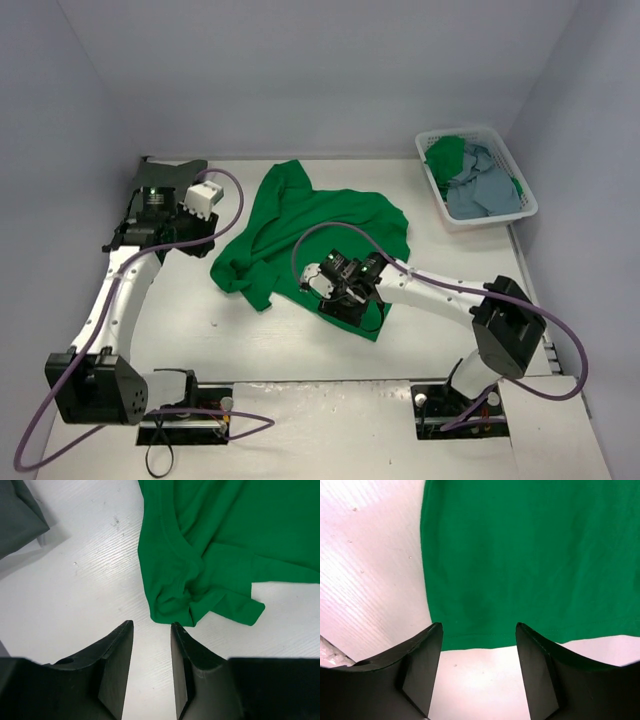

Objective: Fold and stack the t-shirts

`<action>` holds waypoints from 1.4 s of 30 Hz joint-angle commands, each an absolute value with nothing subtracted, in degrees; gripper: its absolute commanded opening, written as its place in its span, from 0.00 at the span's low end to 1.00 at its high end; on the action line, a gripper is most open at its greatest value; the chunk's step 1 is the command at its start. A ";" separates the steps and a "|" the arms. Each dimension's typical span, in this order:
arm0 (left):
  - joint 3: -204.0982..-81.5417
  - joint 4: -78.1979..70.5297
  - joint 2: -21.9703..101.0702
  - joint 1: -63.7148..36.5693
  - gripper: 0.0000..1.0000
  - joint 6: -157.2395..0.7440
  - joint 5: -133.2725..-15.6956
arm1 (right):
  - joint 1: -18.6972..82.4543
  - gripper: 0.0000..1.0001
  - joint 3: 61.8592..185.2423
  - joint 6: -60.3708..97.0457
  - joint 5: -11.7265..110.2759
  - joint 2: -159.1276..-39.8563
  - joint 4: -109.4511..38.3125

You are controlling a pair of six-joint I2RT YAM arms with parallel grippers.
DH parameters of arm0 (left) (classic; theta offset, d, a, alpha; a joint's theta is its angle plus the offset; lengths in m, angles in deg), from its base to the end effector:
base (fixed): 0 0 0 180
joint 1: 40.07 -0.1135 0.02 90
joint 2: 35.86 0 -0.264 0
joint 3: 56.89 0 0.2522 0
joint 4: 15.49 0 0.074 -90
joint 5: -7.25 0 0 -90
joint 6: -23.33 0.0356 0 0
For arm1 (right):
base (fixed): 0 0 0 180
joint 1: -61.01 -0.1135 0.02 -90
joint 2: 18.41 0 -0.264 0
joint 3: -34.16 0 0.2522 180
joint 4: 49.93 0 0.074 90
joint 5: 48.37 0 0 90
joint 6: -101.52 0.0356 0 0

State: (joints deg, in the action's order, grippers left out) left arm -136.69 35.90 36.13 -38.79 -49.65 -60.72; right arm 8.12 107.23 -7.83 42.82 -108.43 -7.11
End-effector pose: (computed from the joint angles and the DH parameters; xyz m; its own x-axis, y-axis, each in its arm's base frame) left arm 0.2654 -0.0193 0.3251 -0.5734 0.2842 -0.7684 0.4813 0.8759 -0.0352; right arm 0.1904 0.2529 0.2093 -0.2256 -0.8472 -0.4810 -0.9309 0.3330 -0.1499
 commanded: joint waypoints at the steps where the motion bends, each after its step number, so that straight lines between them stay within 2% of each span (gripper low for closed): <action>1: -136.40 36.50 33.49 -39.28 0.31 -47.07 -62.09 | 7.92 0.57 108.04 -7.37 40.32 -109.37 -6.90; 5: -136.04 37.29 33.31 -39.28 0.31 -47.07 -62.00 | 7.39 0.62 108.12 -7.99 41.11 -114.20 -6.81; 20: -136.83 35.62 41.04 -39.19 0.31 -47.51 -60.34 | 4.84 0.63 107.95 -8.78 42.78 -123.70 -6.54; 23: -136.83 35.89 42.71 -39.19 0.31 -47.42 -59.19 | 5.28 0.56 107.77 -9.40 42.78 -126.60 -6.63; 27: -136.48 36.06 43.07 -39.19 0.31 -46.63 -56.30 | 8.17 0.00 107.77 -9.05 42.25 -128.62 -7.33; 31: -135.08 34.66 42.37 -38.76 0.31 -45.58 -51.47 | 15.11 0.00 108.21 -10.53 40.50 -126.70 -7.78; 35: -132.71 32.55 42.80 -35.86 0.31 -44.26 -51.54 | 22.76 0.00 109.18 -13.77 37.08 -122.39 -7.78; 39: -130.25 30.45 42.63 -28.59 0.31 -42.59 -52.86 | 29.79 0.00 110.32 -16.78 37.32 -119.75 -7.69; 42: -128.14 28.86 41.67 -22.09 0.31 -41.18 -54.70 | 30.86 0.00 110.14 -17.39 38.29 -119.14 -7.78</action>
